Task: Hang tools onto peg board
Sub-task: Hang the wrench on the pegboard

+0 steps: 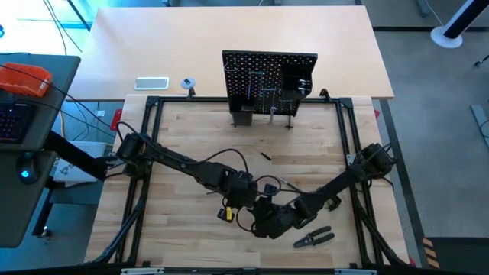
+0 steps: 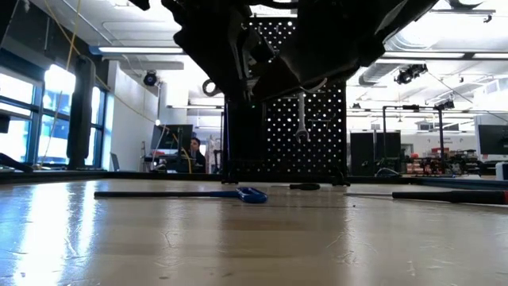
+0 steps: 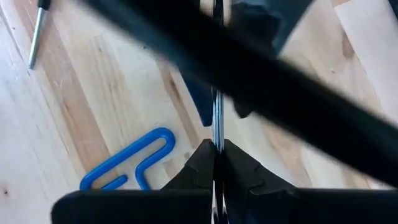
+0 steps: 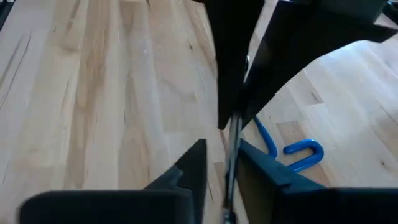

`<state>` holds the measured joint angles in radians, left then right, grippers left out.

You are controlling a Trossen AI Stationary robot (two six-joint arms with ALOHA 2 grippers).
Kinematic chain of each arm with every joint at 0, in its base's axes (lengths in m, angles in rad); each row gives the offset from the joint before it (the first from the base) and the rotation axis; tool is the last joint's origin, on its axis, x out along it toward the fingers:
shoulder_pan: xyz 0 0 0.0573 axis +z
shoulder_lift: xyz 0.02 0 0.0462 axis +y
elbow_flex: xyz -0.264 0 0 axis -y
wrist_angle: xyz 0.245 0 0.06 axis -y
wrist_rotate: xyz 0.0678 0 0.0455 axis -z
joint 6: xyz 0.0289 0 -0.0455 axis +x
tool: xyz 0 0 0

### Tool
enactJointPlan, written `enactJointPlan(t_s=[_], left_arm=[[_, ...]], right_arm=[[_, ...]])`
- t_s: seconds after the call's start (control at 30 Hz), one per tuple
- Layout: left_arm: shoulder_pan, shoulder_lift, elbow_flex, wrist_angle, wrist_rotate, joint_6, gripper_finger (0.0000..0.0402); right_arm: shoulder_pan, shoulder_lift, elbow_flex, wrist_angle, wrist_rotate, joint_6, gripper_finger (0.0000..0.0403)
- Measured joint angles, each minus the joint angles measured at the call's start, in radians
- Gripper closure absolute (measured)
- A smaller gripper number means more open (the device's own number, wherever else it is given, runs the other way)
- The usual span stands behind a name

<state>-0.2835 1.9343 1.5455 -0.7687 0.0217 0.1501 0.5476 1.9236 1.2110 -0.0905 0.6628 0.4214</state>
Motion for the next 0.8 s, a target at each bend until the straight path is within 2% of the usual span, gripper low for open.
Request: enactJointPlan(t_s=[0.17, 0.37, 0.57, 0.8], left_arm=[[0.000, 0.000, 0.000, -0.003, 0.003, -0.022, 0.0401], [0.001, 0.000, -0.002, 0.013, 0.020, -0.010, 0.0401], [0.001, 0.001, -0.002, 0.021, 0.018, -0.014, 0.0395], [0.001, 0.000, 0.003, 0.035, 0.008, -0.007, 0.0340]], right_arm=[[-0.010, -0.001, 0.000, -0.002, -0.010, 0.007, 0.0392], [-0.017, -0.005, 0.000, -0.035, -0.035, 0.052, 0.0381], [-0.007, -0.005, 0.002, -0.046, -0.025, 0.048, 0.0395], [0.014, 0.002, 0.002, -0.079, 0.000, 0.041, 0.0398]])
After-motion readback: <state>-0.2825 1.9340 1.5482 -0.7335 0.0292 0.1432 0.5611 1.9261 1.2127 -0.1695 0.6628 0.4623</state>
